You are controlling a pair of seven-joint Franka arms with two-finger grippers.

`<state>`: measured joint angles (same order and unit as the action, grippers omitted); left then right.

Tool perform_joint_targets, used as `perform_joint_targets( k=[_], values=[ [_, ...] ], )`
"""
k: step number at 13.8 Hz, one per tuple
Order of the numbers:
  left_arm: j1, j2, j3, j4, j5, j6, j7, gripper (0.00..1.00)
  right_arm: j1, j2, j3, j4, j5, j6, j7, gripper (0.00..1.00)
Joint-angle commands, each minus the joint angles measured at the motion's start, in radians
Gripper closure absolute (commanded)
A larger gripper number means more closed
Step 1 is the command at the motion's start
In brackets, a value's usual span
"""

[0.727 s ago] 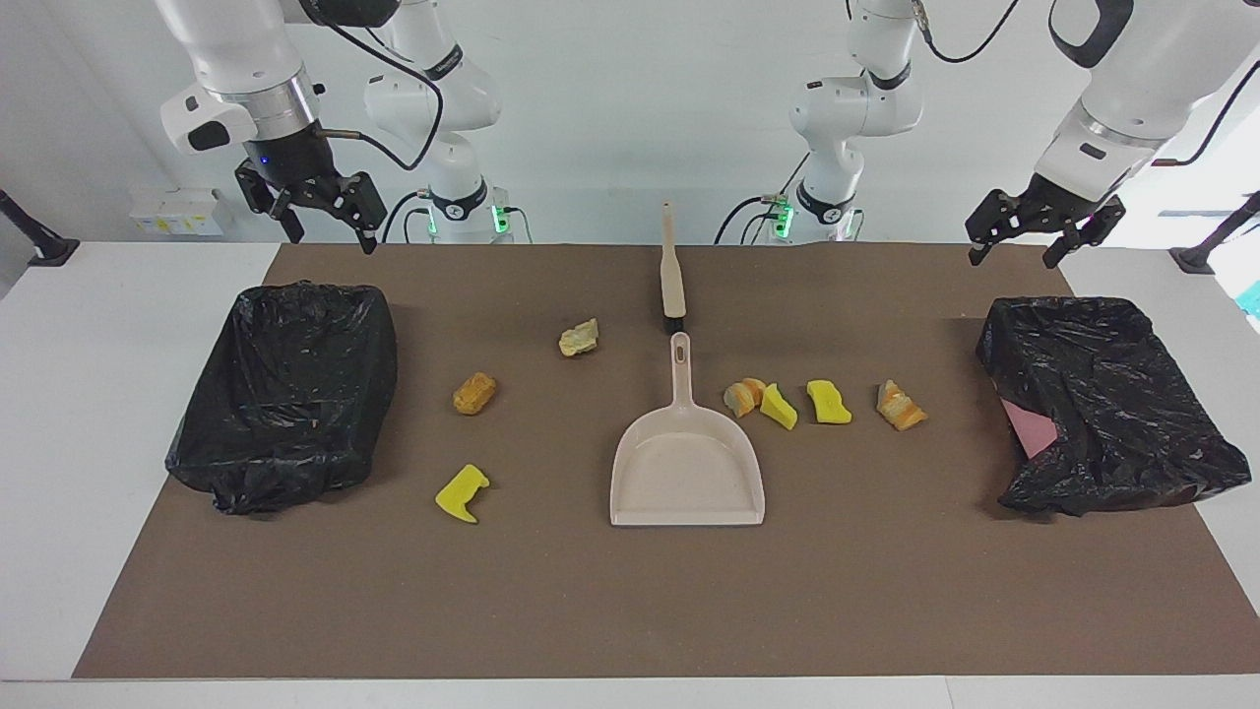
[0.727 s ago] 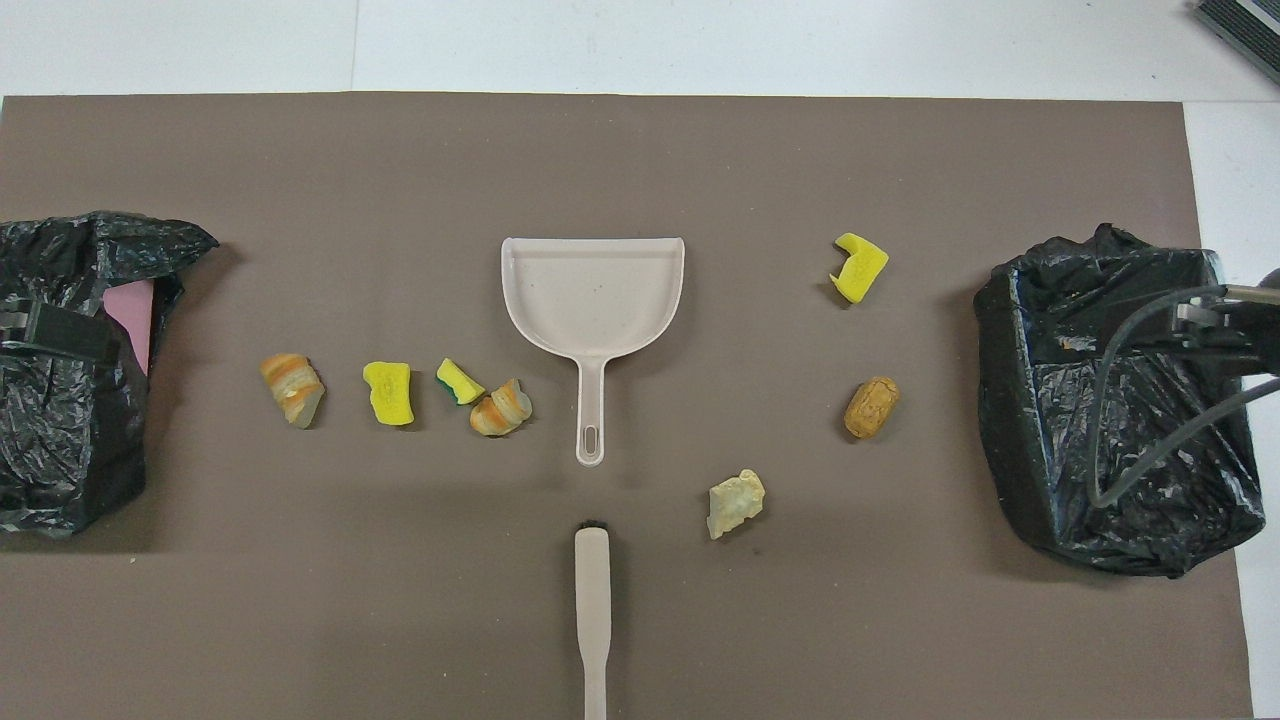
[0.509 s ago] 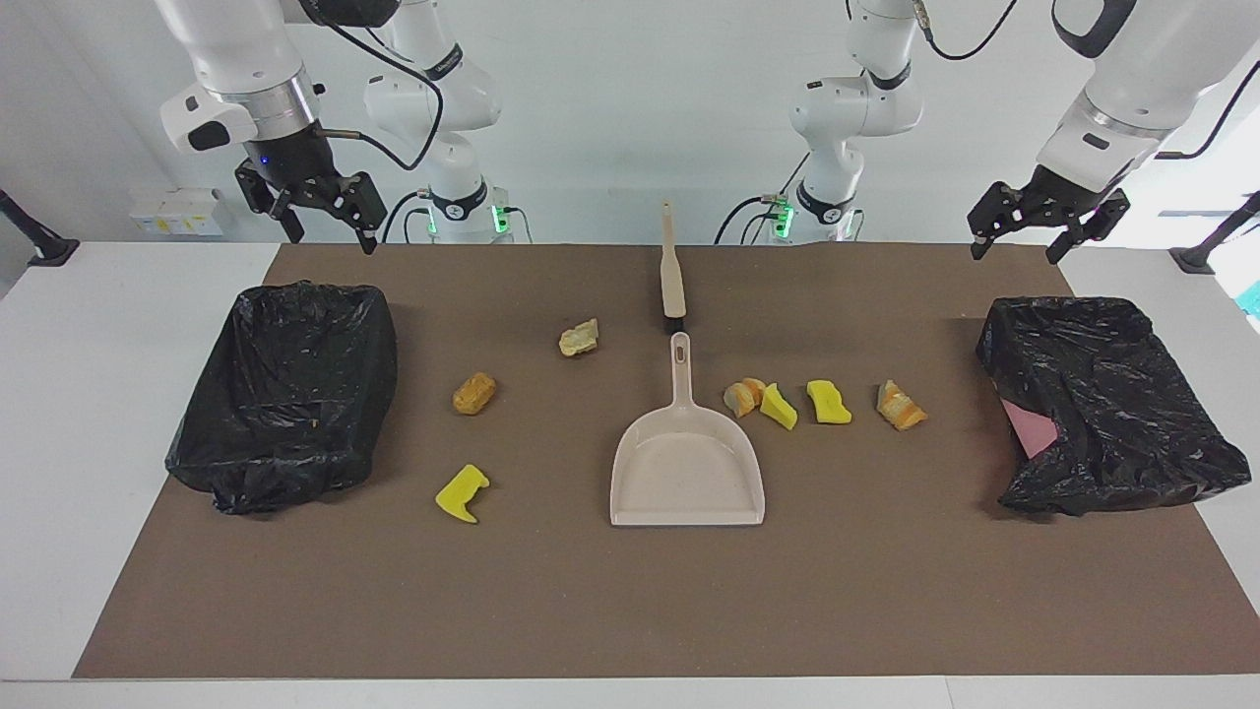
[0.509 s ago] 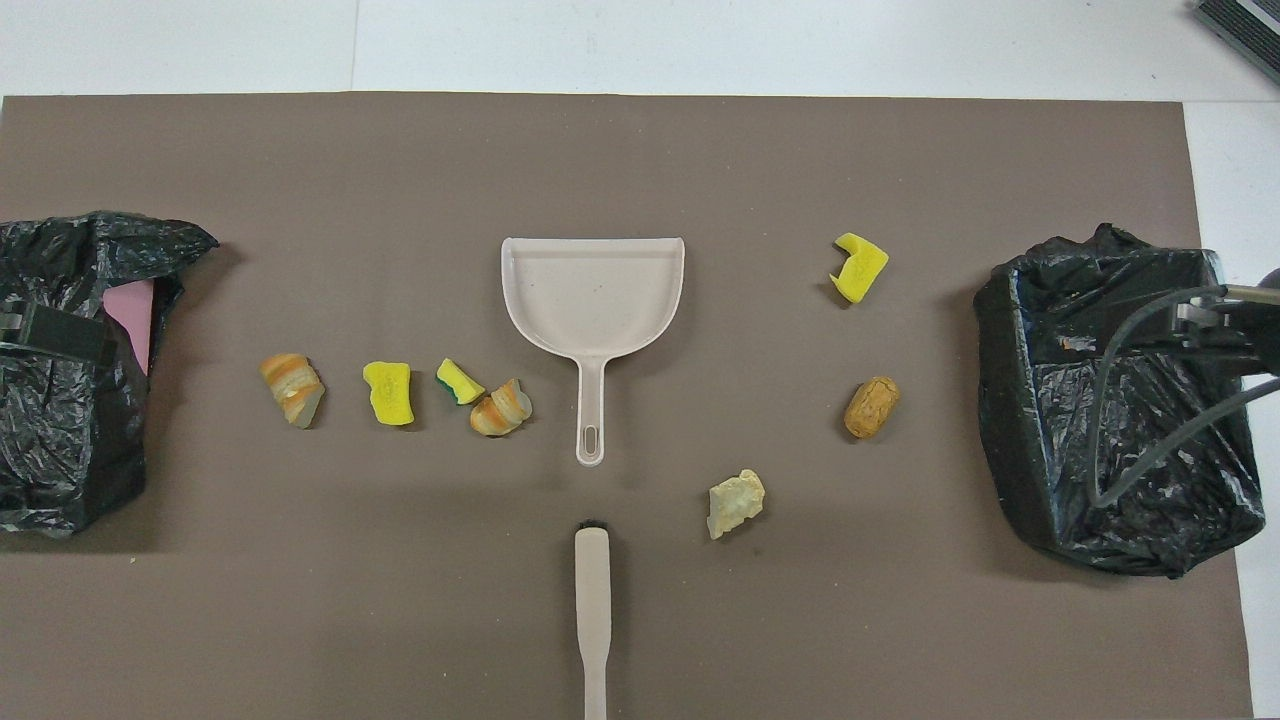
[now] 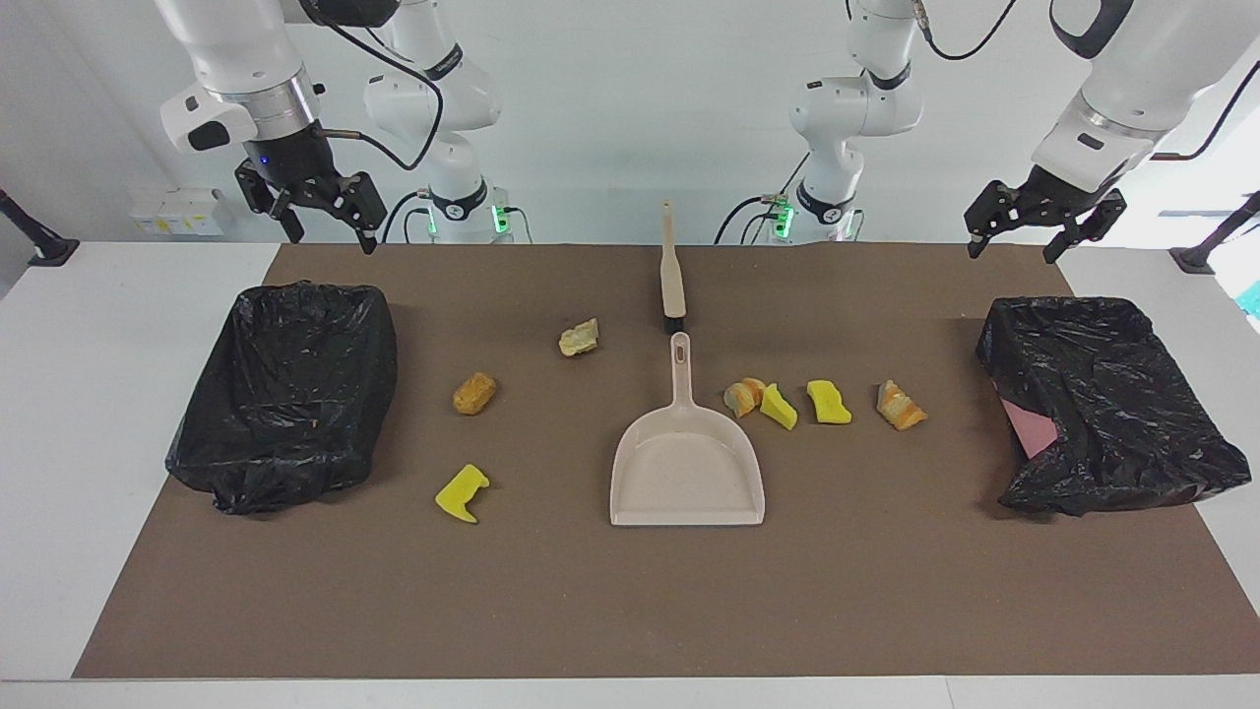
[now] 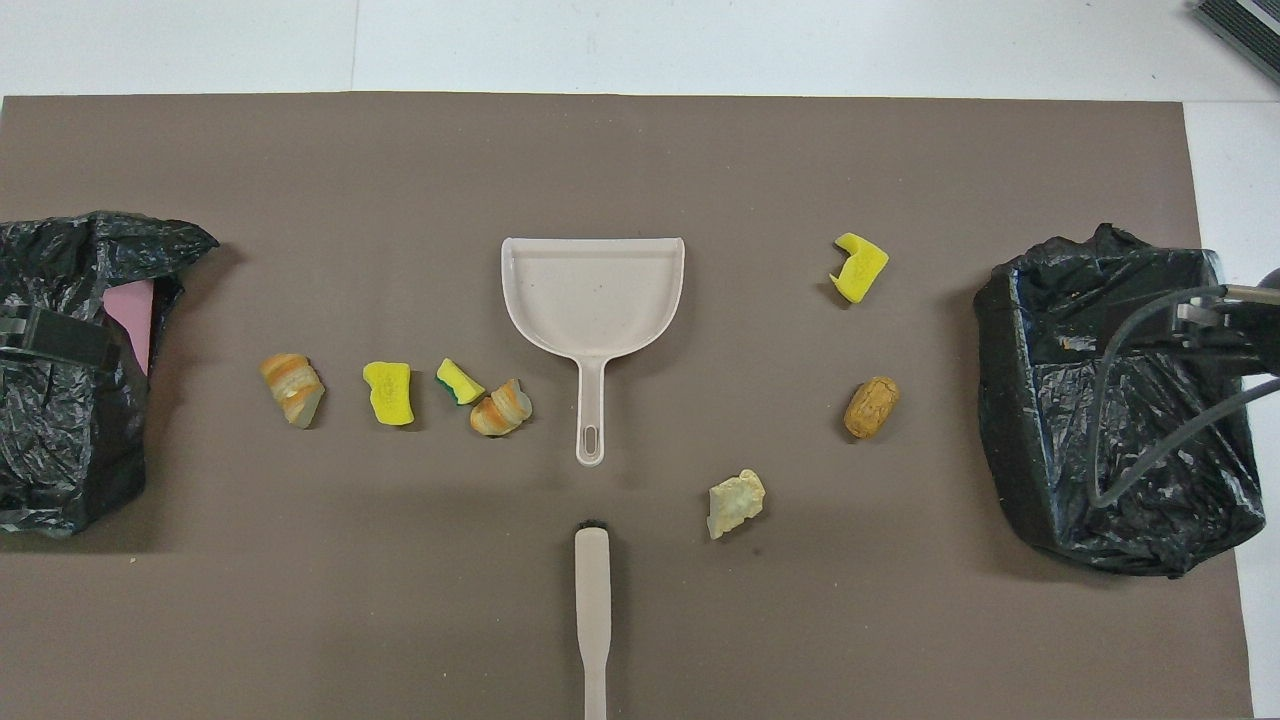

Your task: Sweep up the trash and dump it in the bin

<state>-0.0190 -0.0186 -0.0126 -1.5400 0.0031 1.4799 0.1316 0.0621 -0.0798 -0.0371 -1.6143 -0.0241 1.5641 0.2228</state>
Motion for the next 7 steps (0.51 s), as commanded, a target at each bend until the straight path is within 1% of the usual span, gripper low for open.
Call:
perform_joint_targets(
  k=[1,7],
  values=[
    [-0.007,-0.012,0.002,-0.011,0.001,-0.018,0.011,0.00,-0.018,0.006,0.008,0.014,0.000,-0.018,-0.039,0.00],
    [-0.013,-0.043,-0.010,-0.061,-0.012,-0.007,0.016,0.00,-0.028,0.006,0.008,0.013,0.003,-0.019,-0.040,0.00]
  ],
)
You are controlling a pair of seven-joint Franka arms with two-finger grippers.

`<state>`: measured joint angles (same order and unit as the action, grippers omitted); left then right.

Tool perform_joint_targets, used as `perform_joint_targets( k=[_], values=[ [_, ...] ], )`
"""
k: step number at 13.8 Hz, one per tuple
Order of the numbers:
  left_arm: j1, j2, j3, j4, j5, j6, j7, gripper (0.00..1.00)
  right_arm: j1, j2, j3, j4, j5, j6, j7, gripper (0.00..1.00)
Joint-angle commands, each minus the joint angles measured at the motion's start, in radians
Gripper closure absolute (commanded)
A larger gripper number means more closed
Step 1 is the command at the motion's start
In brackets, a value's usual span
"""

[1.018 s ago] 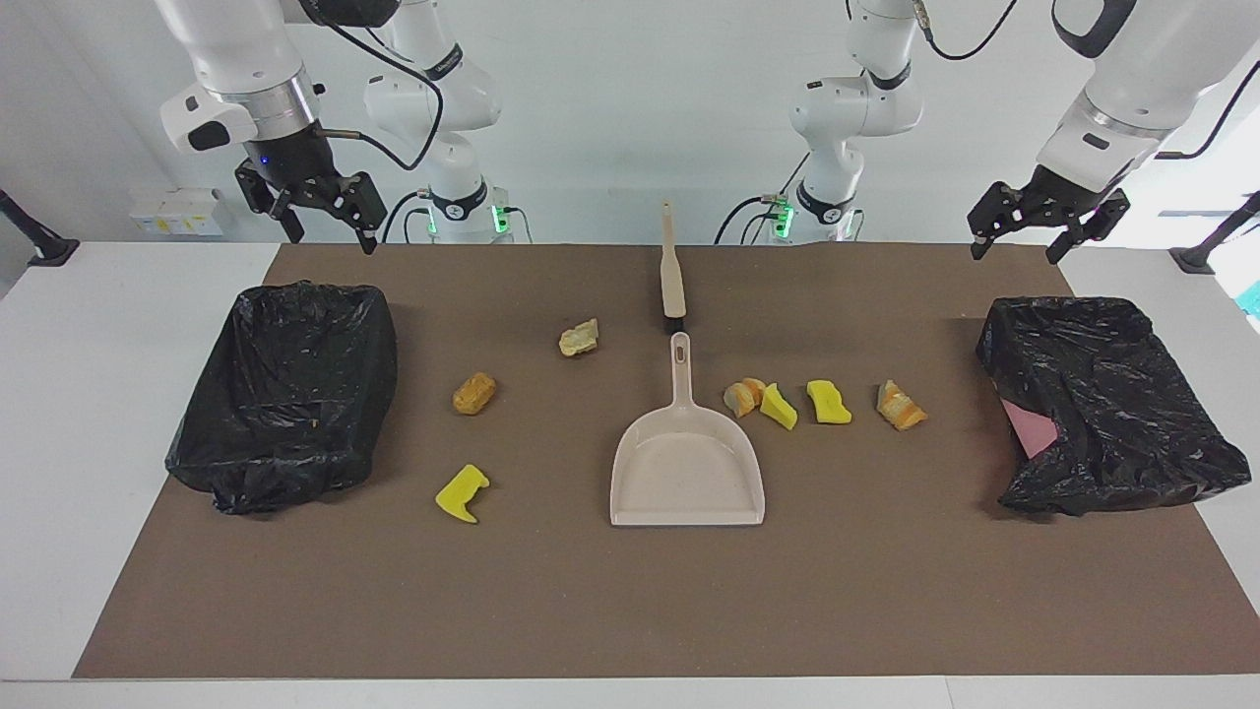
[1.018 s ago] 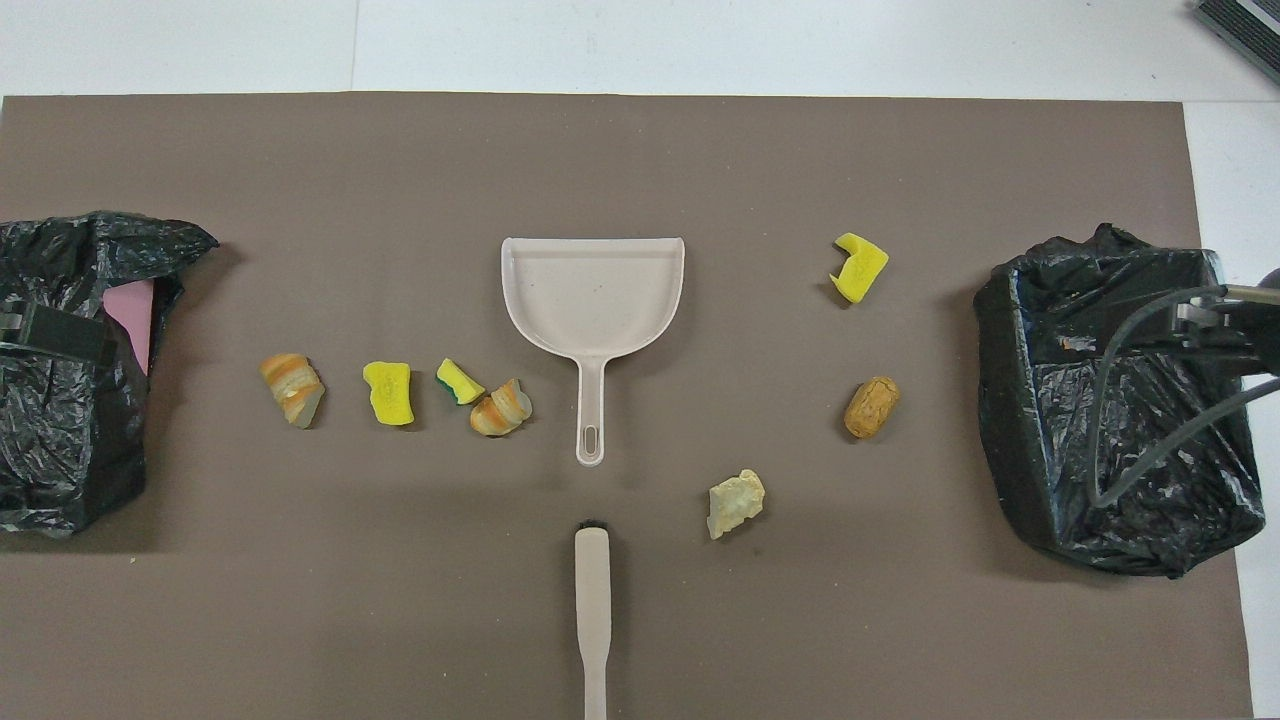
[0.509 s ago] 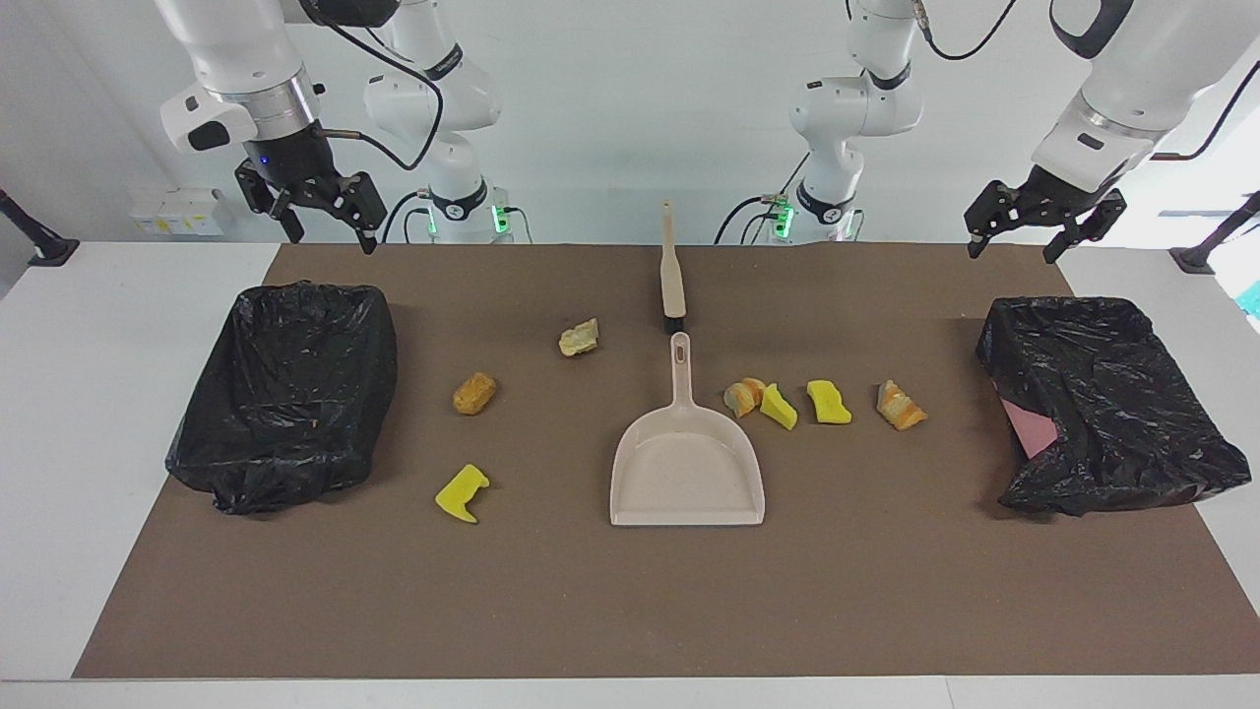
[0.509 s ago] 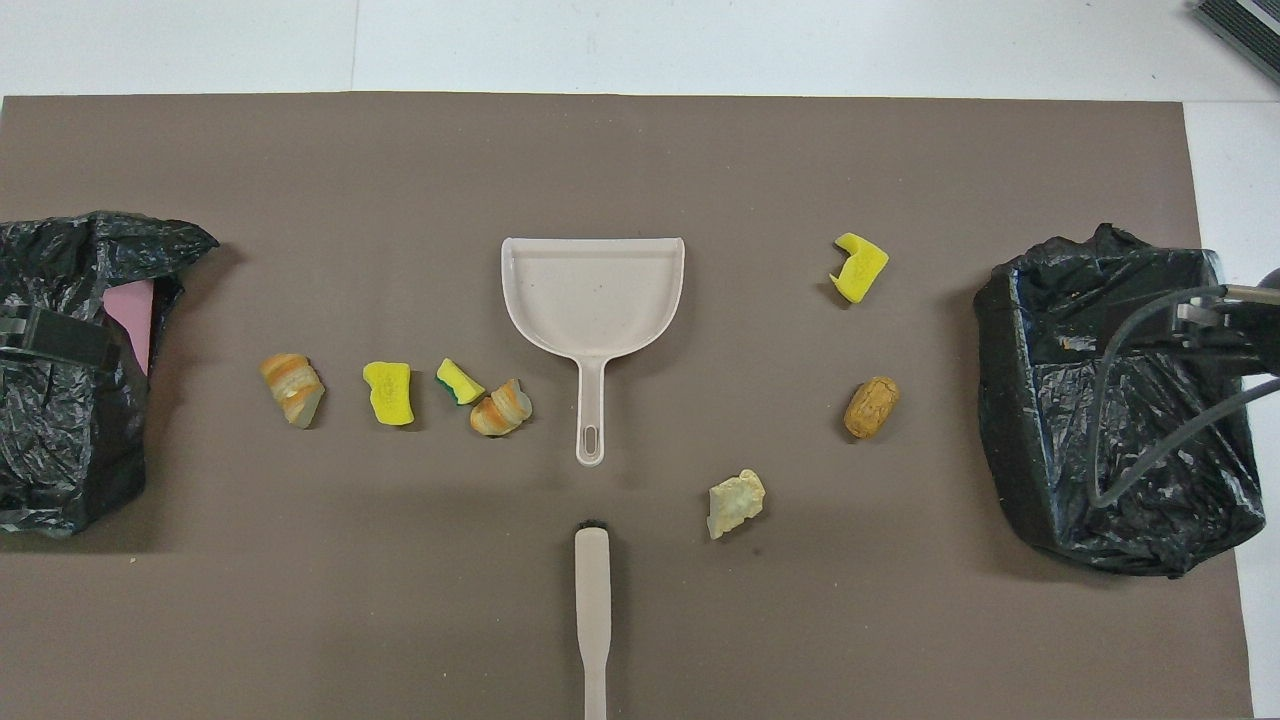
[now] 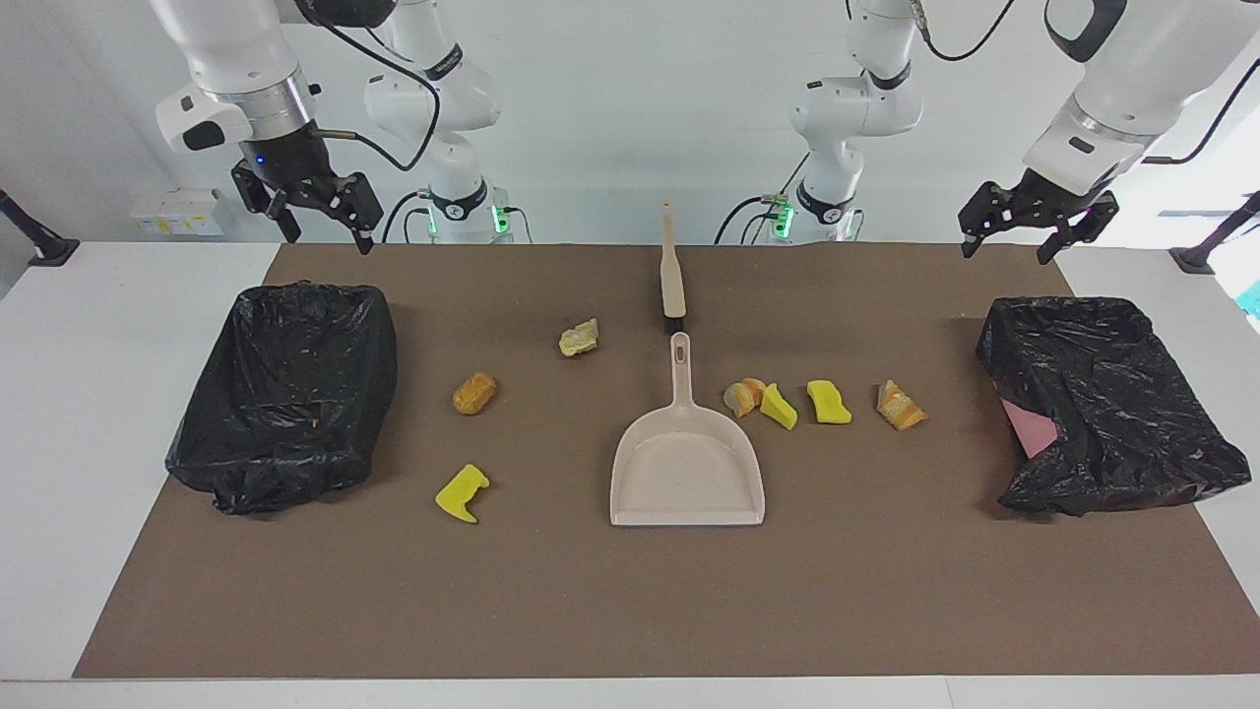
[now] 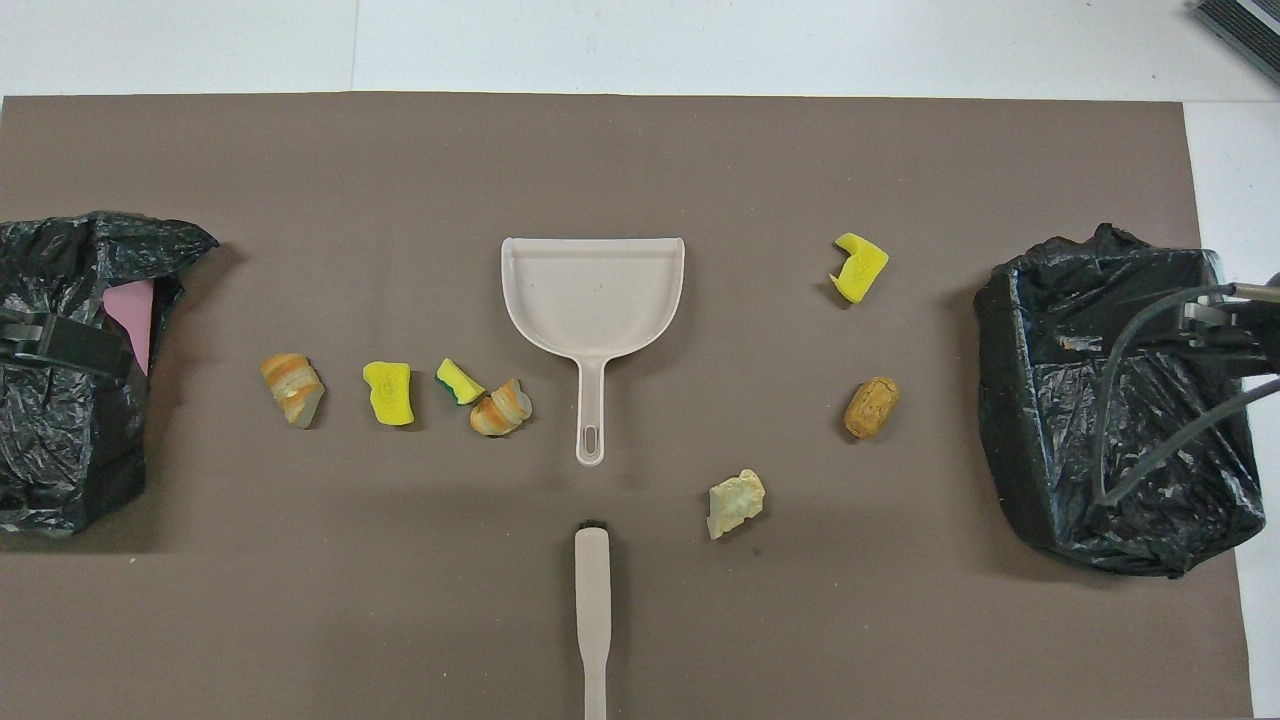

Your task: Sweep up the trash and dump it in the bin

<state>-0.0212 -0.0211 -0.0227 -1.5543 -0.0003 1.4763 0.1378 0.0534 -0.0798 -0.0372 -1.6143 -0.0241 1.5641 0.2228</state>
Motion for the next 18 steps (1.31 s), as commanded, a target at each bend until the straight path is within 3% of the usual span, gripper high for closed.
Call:
perform_joint_targets(
  k=[1,8,18],
  values=[
    [-0.028,-0.057,-0.002,-0.071,-0.010,-0.002,0.008,0.00,-0.020,0.006,0.008,0.013,0.003,-0.019,-0.040,0.00],
    [-0.216,-0.134,-0.002,-0.265,-0.033,0.108,-0.068,0.00,-0.032,0.002,0.008,0.007,0.006,-0.021,-0.040,0.00],
    [-0.593,-0.223,-0.002,-0.617,-0.073,0.416,-0.478,0.00,-0.032,-0.002,0.008,0.004,0.007,-0.022,-0.042,0.00]
  ],
)
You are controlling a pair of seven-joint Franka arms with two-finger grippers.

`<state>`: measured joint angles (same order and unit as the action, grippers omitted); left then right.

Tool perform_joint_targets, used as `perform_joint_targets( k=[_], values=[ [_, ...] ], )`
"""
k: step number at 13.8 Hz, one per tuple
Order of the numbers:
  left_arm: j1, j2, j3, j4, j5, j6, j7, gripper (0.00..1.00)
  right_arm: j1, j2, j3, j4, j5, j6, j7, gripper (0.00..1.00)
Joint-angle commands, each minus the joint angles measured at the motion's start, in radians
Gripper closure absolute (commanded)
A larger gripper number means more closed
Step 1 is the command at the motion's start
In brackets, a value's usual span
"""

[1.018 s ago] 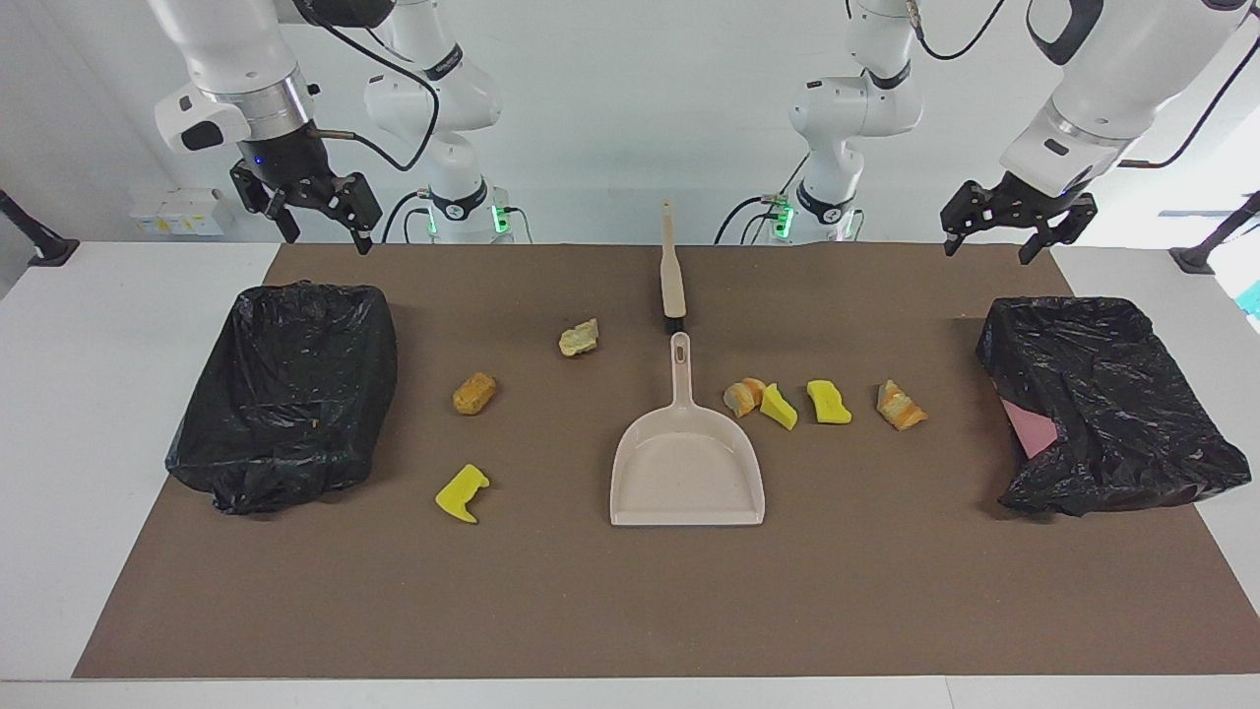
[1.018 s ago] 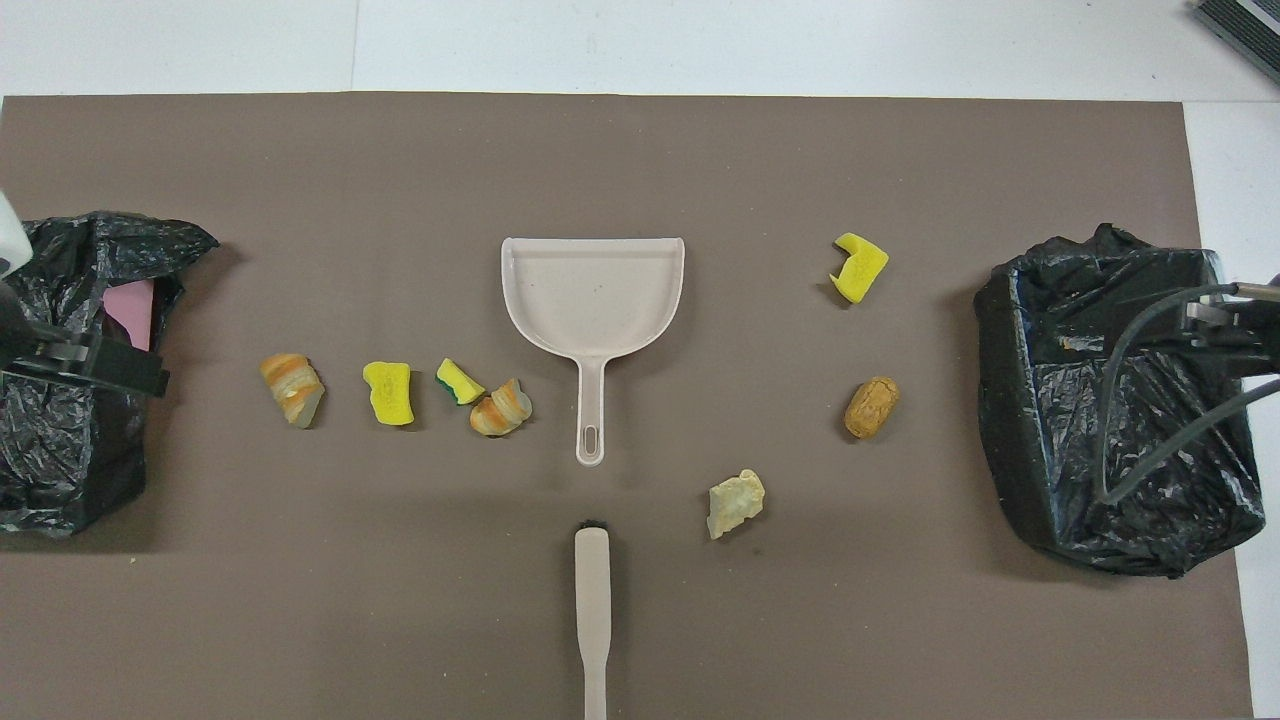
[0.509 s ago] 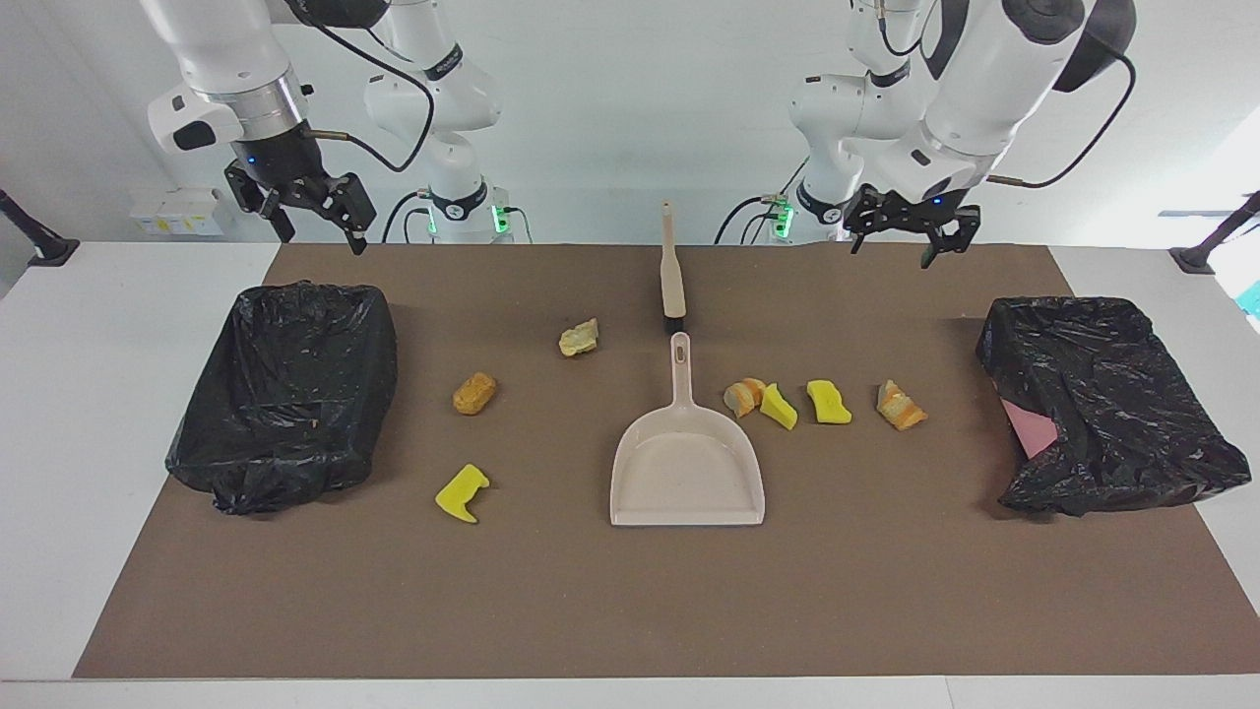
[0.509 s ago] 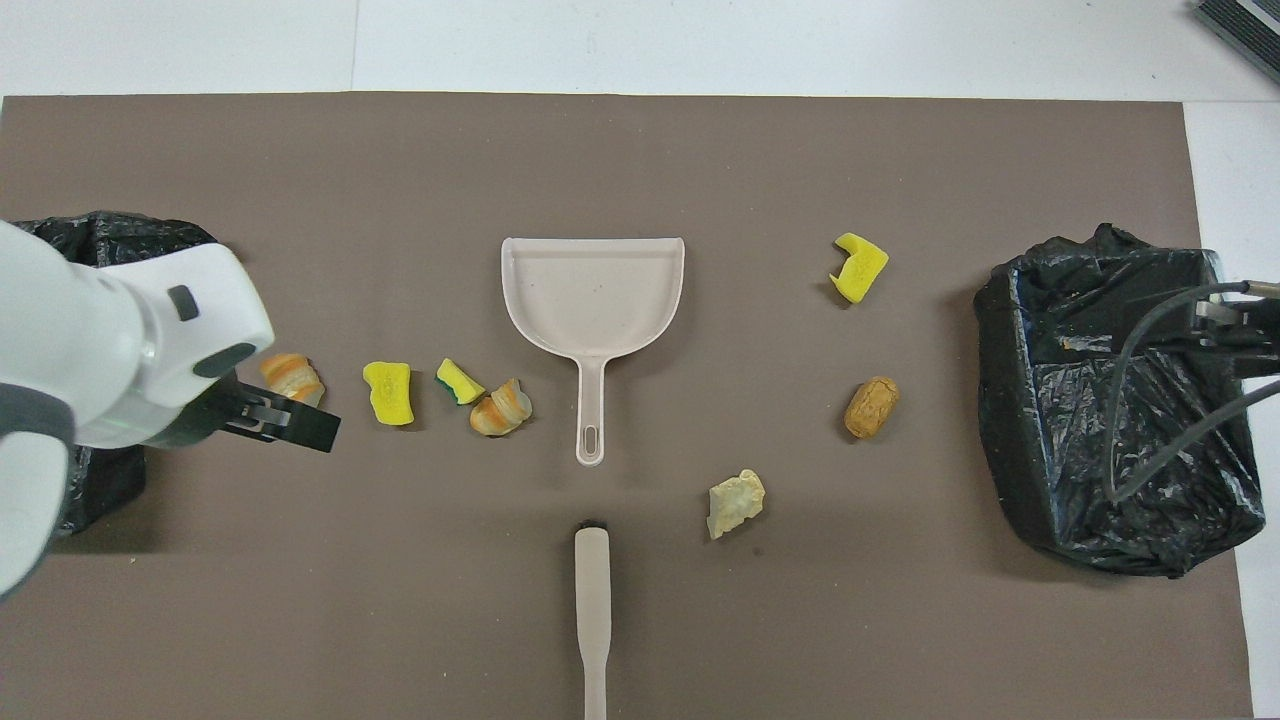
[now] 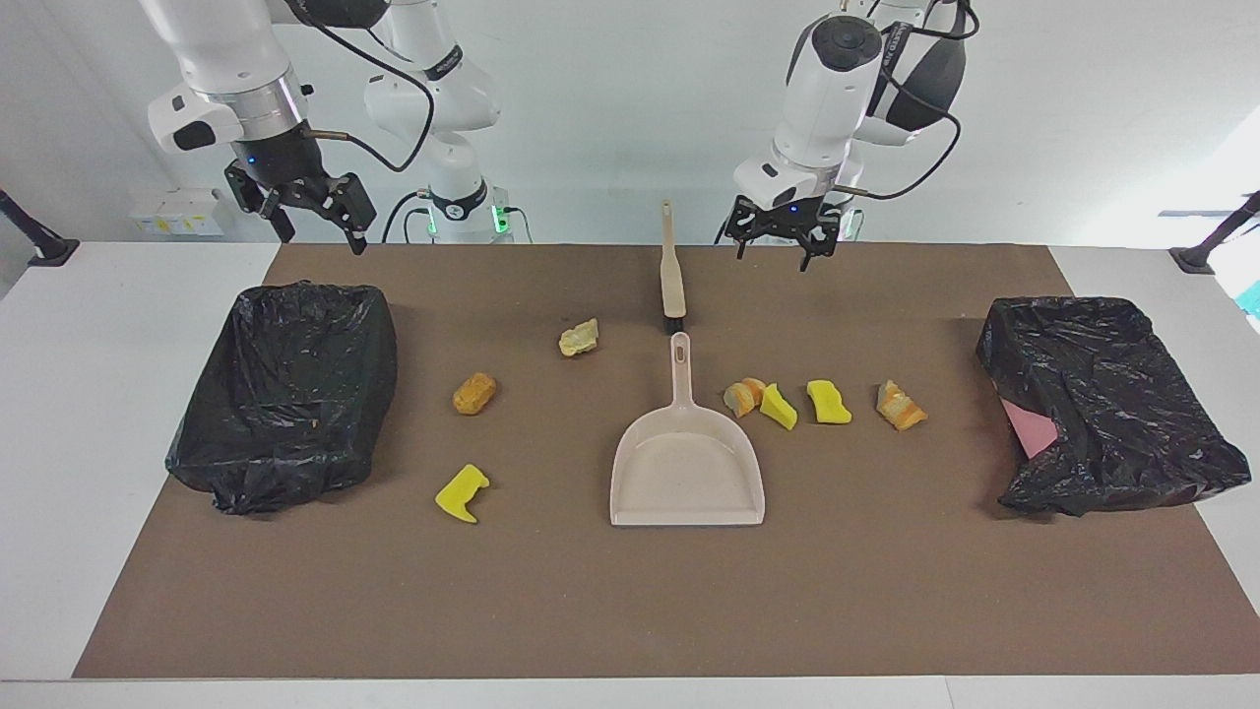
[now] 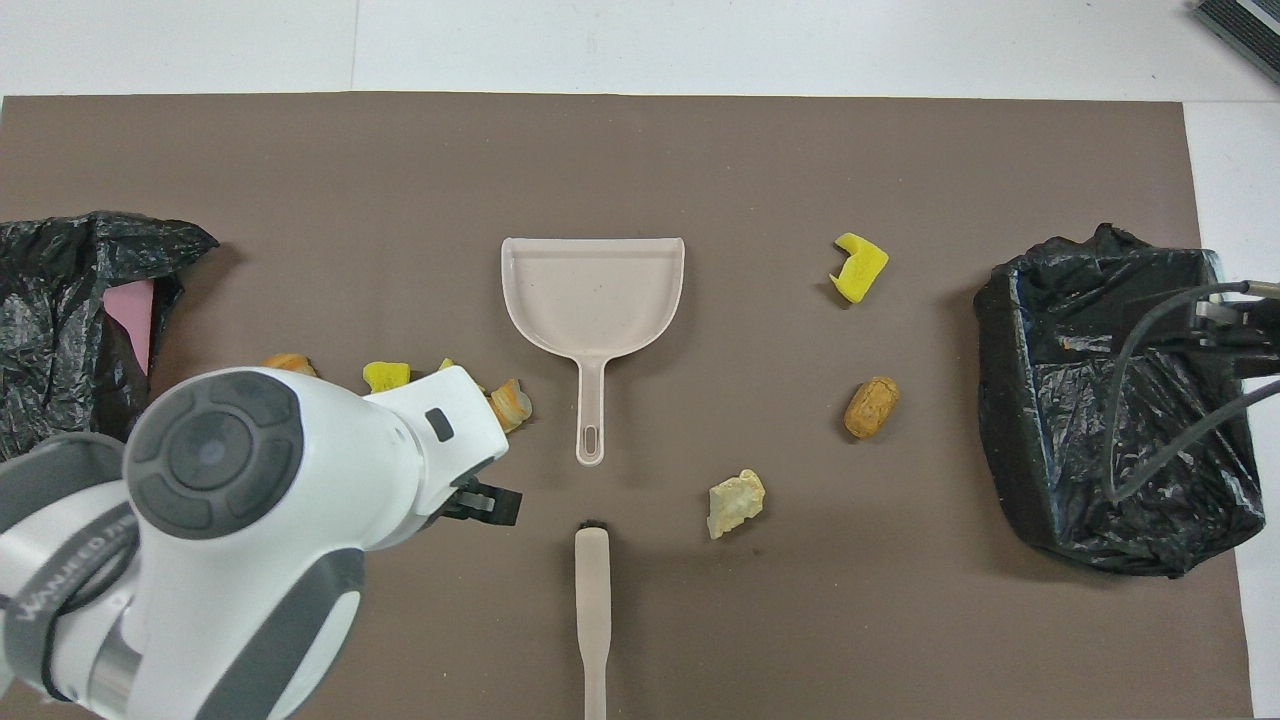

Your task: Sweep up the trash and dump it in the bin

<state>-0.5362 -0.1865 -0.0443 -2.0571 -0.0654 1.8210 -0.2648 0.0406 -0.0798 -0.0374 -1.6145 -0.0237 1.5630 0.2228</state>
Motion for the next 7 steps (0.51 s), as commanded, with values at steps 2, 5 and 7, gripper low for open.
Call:
perform_joint_targets(
  k=[2,5,7],
  values=[
    [-0.149,-0.065,0.020,-0.182,-0.008,0.139,-0.180,0.00,-0.019,-0.002,0.008,0.004,0.007,-0.021,-0.042,0.00],
    [-0.272,-0.059,0.018,-0.311,-0.008,0.309,-0.339,0.00,-0.019,-0.005,0.008,-0.002,0.007,-0.021,-0.042,0.00],
    [-0.339,-0.060,0.018,-0.385,-0.008,0.404,-0.425,0.00,-0.019,-0.005,0.008,-0.002,0.007,-0.020,-0.042,0.00]
  ],
)
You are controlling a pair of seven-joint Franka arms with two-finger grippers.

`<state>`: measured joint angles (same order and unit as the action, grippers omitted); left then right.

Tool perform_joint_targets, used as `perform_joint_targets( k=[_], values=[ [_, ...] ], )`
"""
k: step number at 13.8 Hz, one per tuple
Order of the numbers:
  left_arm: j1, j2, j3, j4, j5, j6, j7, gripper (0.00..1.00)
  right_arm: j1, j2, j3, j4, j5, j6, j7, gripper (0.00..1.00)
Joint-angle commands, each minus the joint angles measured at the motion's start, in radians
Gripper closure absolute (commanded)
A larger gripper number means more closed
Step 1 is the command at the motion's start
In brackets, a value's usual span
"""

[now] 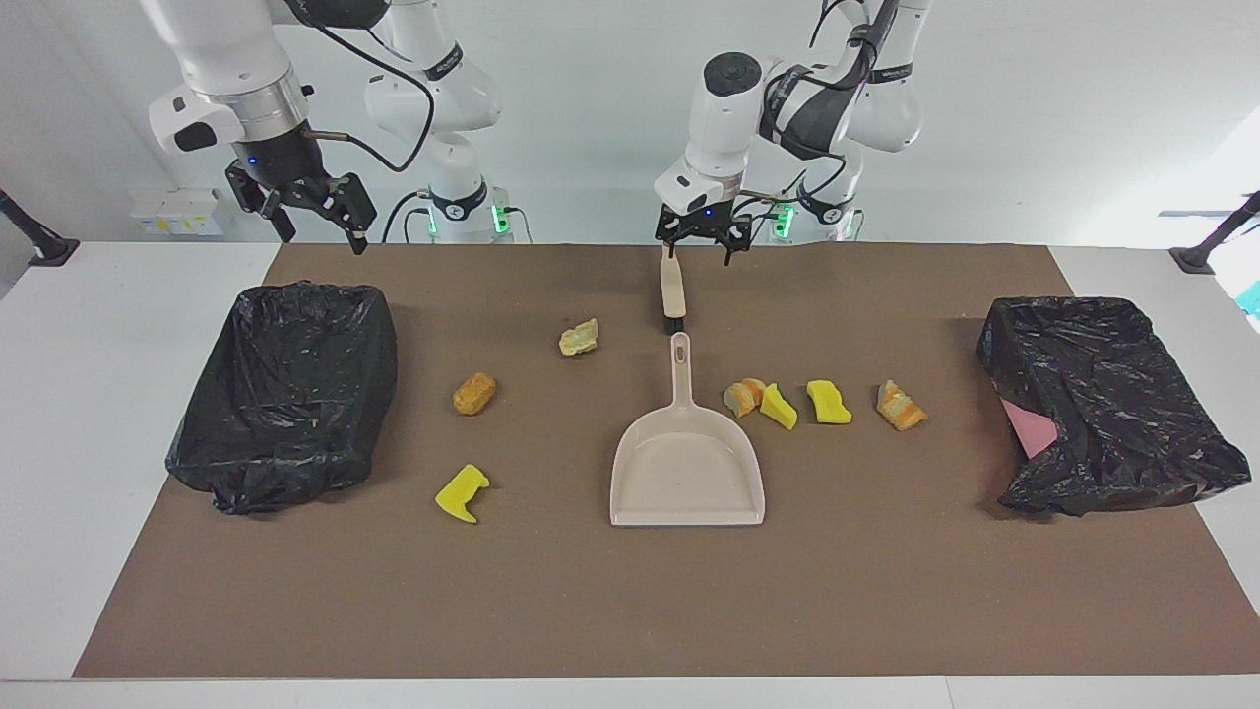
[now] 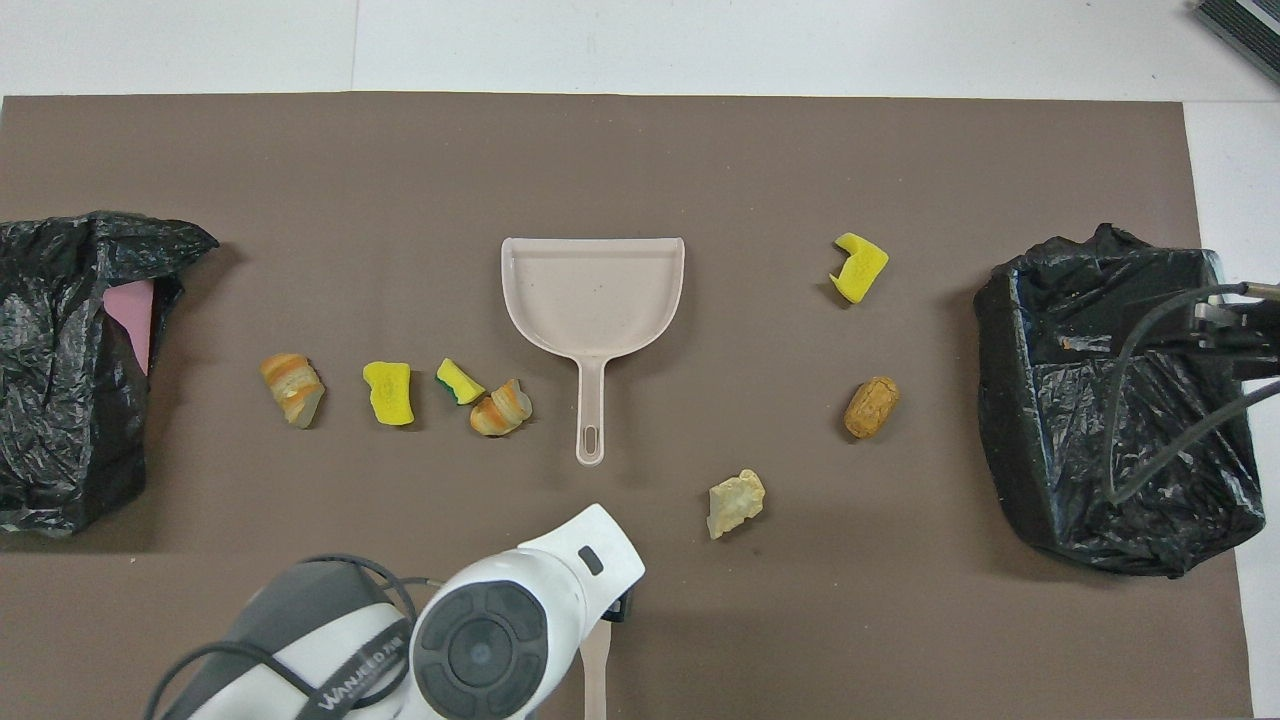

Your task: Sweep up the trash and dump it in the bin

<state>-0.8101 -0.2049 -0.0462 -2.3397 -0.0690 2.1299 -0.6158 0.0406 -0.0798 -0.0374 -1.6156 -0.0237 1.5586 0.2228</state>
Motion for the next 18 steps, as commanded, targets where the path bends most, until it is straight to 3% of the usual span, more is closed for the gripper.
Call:
perform_joint_targets(
  k=[1,6,12,15,18],
  values=[
    [-0.086,-0.042,0.020,-0.127,-0.005,0.120,-0.094,0.00,-0.019,-0.003,0.008,-0.001,0.007,-0.015,-0.042,0.00],
    [-0.207,-0.042,0.020,-0.243,-0.005,0.235,-0.185,0.00,-0.019,-0.005,0.008,-0.001,0.007,-0.015,-0.042,0.00],
    [-0.282,-0.053,0.020,-0.276,-0.006,0.240,-0.277,0.00,-0.016,-0.005,0.011,0.000,0.007,-0.015,-0.040,0.00],
    [-0.284,-0.053,0.020,-0.277,-0.005,0.226,-0.304,0.51,-0.004,-0.005,0.016,-0.001,0.007,-0.009,-0.023,0.00],
    [-0.284,-0.056,0.020,-0.277,-0.005,0.214,-0.326,0.59,-0.002,-0.005,0.020,-0.021,0.008,0.040,-0.023,0.00]
  ],
)
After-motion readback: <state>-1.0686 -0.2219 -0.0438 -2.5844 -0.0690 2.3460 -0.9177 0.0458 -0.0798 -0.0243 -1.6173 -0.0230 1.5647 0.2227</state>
